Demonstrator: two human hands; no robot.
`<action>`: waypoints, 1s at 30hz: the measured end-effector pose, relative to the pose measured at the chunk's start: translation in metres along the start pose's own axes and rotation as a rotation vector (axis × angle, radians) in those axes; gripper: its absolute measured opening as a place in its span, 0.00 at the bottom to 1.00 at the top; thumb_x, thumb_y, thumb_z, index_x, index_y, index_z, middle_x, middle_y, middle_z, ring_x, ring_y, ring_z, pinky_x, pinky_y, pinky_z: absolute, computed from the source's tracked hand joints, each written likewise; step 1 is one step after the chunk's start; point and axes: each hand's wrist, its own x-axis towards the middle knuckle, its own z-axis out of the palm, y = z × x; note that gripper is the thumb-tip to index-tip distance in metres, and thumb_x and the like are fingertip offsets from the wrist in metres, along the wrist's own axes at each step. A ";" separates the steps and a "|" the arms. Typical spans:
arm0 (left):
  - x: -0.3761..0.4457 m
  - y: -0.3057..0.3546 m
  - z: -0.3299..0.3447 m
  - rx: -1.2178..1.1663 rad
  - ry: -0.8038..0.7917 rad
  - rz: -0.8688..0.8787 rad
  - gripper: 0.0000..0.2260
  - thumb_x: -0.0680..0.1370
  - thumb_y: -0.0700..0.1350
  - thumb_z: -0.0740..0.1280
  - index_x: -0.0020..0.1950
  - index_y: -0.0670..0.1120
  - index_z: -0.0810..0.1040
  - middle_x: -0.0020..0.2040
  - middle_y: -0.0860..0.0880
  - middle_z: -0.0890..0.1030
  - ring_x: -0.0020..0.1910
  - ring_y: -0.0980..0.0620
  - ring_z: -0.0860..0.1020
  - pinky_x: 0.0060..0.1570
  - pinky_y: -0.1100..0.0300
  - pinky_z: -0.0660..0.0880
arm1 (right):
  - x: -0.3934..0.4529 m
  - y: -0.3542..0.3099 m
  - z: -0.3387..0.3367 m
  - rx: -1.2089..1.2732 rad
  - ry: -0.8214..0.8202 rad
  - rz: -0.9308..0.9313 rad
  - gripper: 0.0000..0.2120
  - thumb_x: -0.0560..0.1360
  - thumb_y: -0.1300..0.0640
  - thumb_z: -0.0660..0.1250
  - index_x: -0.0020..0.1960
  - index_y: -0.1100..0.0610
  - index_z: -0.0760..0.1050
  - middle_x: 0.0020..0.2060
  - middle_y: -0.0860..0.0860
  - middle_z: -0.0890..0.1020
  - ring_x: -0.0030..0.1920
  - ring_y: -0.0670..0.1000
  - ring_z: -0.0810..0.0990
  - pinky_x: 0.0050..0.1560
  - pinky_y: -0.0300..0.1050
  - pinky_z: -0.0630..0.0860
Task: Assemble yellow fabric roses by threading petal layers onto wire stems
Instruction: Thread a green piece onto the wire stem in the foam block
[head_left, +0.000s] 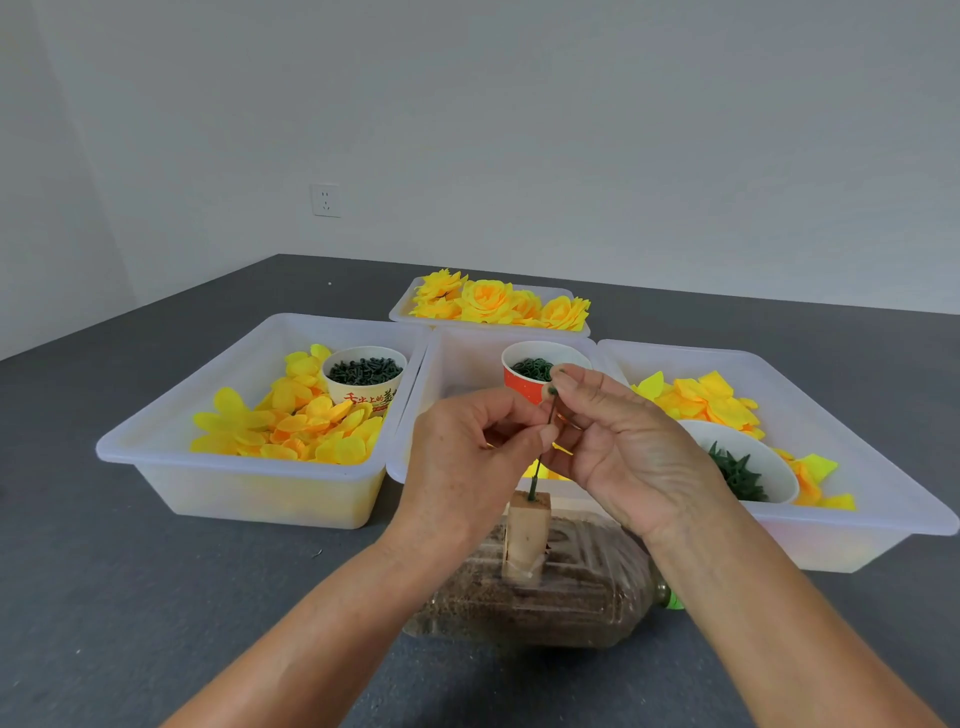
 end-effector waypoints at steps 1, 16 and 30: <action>0.000 0.000 0.000 0.002 0.002 -0.002 0.08 0.72 0.36 0.72 0.36 0.48 0.81 0.27 0.59 0.77 0.29 0.63 0.72 0.34 0.69 0.70 | 0.000 0.000 -0.001 0.008 -0.004 -0.001 0.13 0.59 0.61 0.70 0.44 0.57 0.76 0.34 0.52 0.81 0.33 0.49 0.79 0.37 0.43 0.76; -0.001 0.001 -0.001 0.011 0.000 -0.001 0.08 0.72 0.36 0.72 0.36 0.48 0.81 0.29 0.57 0.79 0.31 0.61 0.73 0.35 0.67 0.72 | -0.004 0.002 0.000 -0.013 -0.015 -0.128 0.05 0.59 0.61 0.70 0.34 0.54 0.82 0.31 0.52 0.81 0.30 0.46 0.79 0.32 0.41 0.79; -0.001 -0.001 0.000 0.012 0.017 -0.008 0.07 0.71 0.37 0.72 0.36 0.48 0.81 0.30 0.52 0.80 0.31 0.58 0.74 0.35 0.61 0.74 | -0.006 0.005 0.003 -0.100 -0.025 -0.302 0.08 0.63 0.61 0.69 0.42 0.59 0.78 0.31 0.51 0.81 0.31 0.47 0.79 0.28 0.39 0.76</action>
